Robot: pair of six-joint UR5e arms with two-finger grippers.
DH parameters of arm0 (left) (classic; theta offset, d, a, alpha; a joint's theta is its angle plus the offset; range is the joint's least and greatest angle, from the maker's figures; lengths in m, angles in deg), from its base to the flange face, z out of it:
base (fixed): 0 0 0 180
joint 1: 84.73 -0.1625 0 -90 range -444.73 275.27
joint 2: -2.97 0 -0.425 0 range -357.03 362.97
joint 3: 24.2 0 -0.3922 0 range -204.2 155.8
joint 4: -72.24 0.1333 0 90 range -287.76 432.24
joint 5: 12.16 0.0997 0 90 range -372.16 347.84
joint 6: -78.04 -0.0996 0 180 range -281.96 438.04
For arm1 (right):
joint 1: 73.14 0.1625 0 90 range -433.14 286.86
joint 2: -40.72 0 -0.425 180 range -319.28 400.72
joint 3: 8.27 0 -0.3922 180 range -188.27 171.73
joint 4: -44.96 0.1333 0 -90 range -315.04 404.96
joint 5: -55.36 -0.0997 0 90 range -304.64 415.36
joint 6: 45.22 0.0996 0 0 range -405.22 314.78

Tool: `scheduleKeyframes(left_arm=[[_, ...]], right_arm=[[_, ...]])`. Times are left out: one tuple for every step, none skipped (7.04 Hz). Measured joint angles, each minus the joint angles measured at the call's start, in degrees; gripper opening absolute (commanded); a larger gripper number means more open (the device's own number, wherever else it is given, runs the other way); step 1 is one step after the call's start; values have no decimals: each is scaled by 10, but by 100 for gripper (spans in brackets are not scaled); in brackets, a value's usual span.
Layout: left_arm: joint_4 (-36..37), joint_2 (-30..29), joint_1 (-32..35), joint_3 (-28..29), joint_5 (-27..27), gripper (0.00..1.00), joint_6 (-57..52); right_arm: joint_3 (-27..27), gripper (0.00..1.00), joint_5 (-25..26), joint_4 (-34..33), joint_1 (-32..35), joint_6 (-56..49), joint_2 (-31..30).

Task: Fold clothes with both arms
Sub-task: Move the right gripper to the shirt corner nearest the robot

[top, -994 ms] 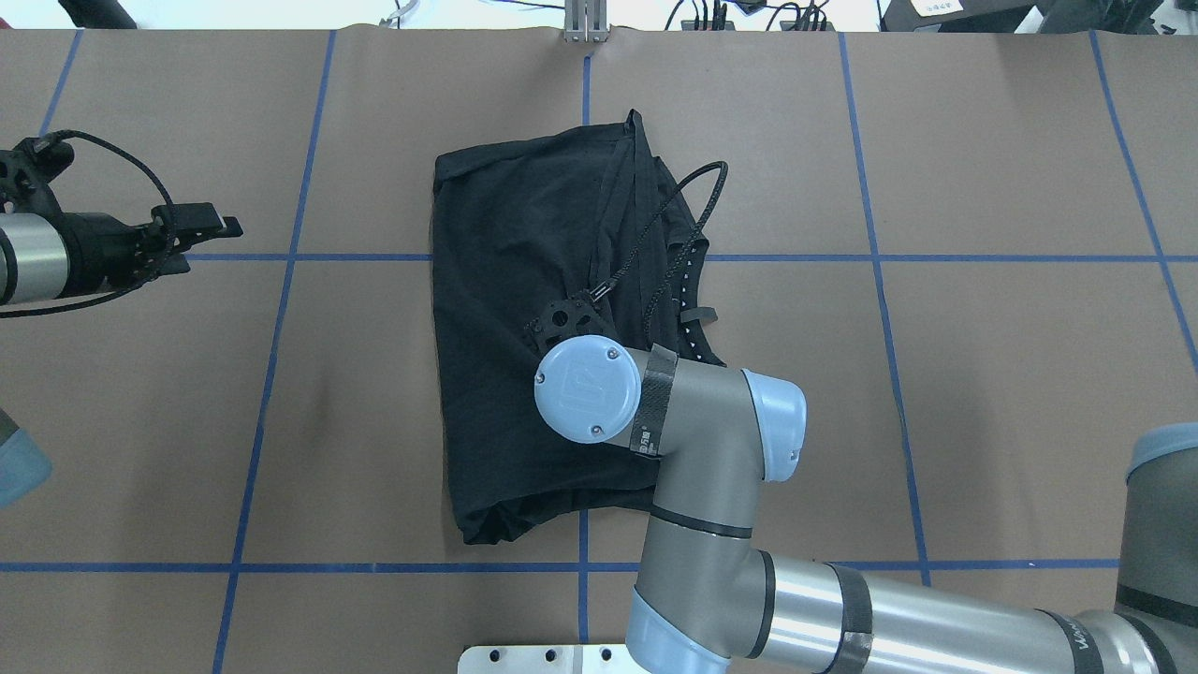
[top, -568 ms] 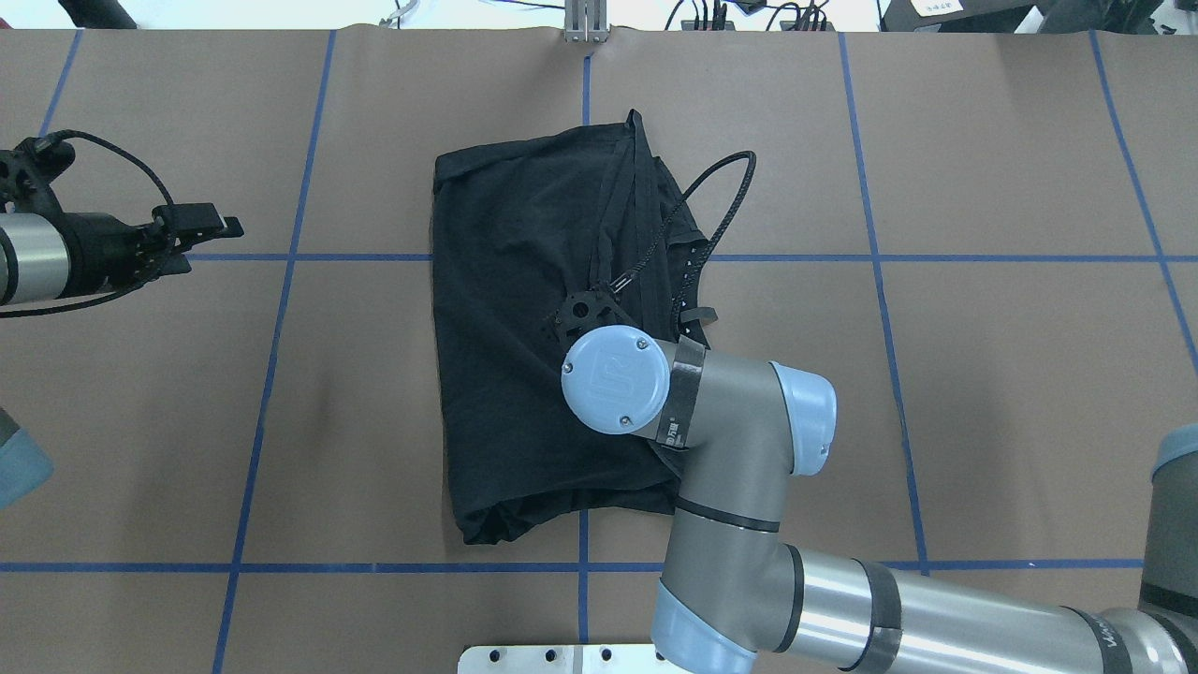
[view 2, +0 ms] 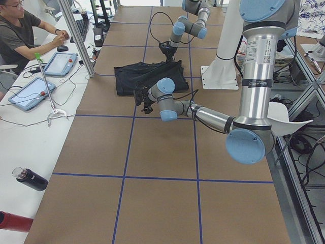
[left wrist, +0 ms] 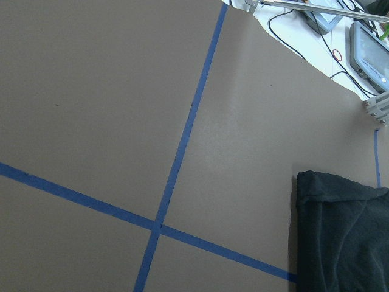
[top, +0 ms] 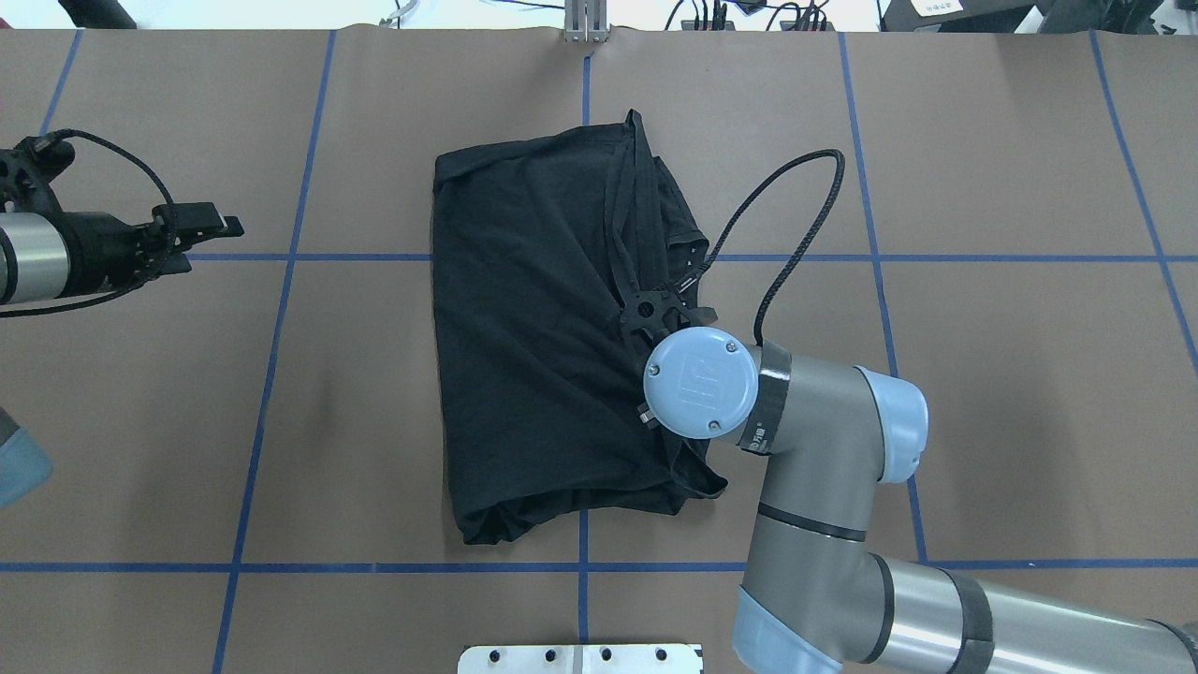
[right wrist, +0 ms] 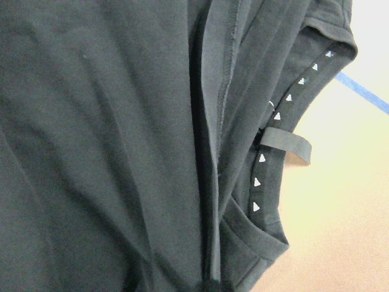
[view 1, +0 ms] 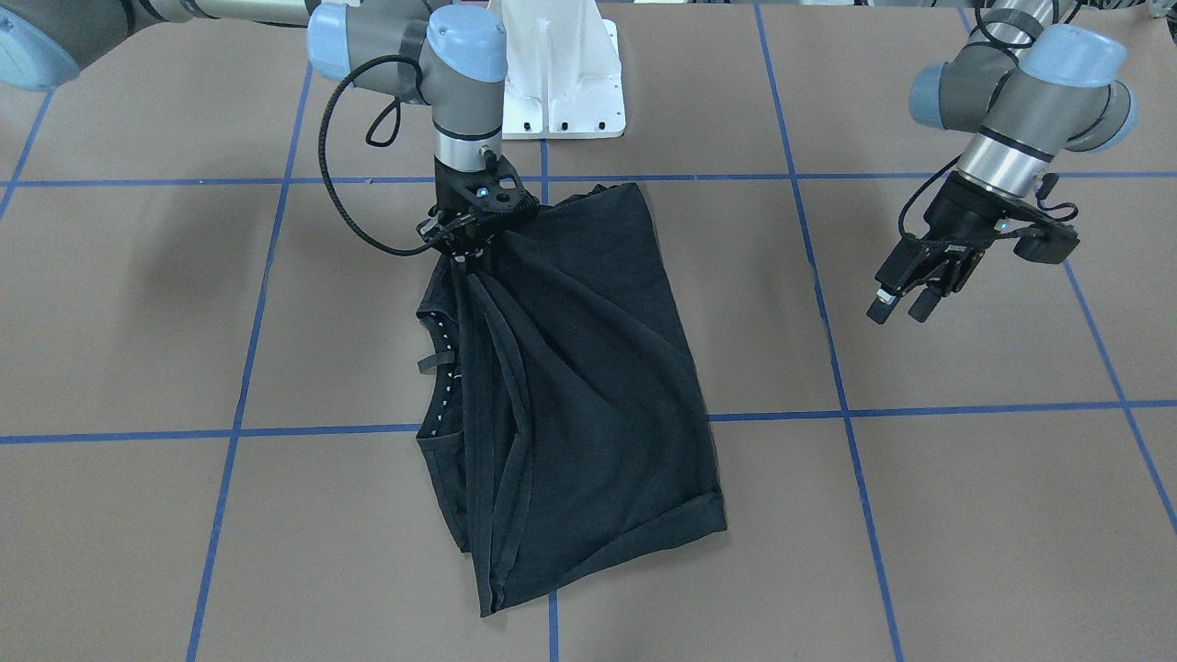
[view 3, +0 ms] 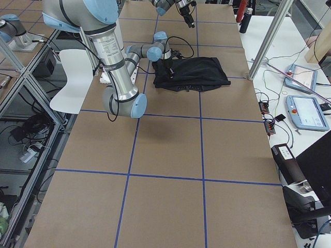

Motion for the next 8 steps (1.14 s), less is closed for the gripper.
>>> scheduleKeyframes(left_arm=[[0,0,0,-2,0,100,0],[1,0,0,-4,0,100,0],[1,0,0,-7,0,100,1],[1,0,0,-9,0,100,1],[1,0,0,-12,0,100,1],[2,0,0,-13,0,100,1],[2,0,0,-14,-1,100,1],[2,0,0,-14,-1,100,1]], right_arm=[[-9,0,1,1,1,3,-12],[-12,0,1,3,2,7,-18],[-11,0,2,5,7,9,-20],[-9,2,2,6,13,9,-23],[-8,25,1,6,17,9,-27],[-9,28,1,7,19,10,-32],[-8,44,2,8,20,11,-34],[-8,51,3,8,22,11,-35]])
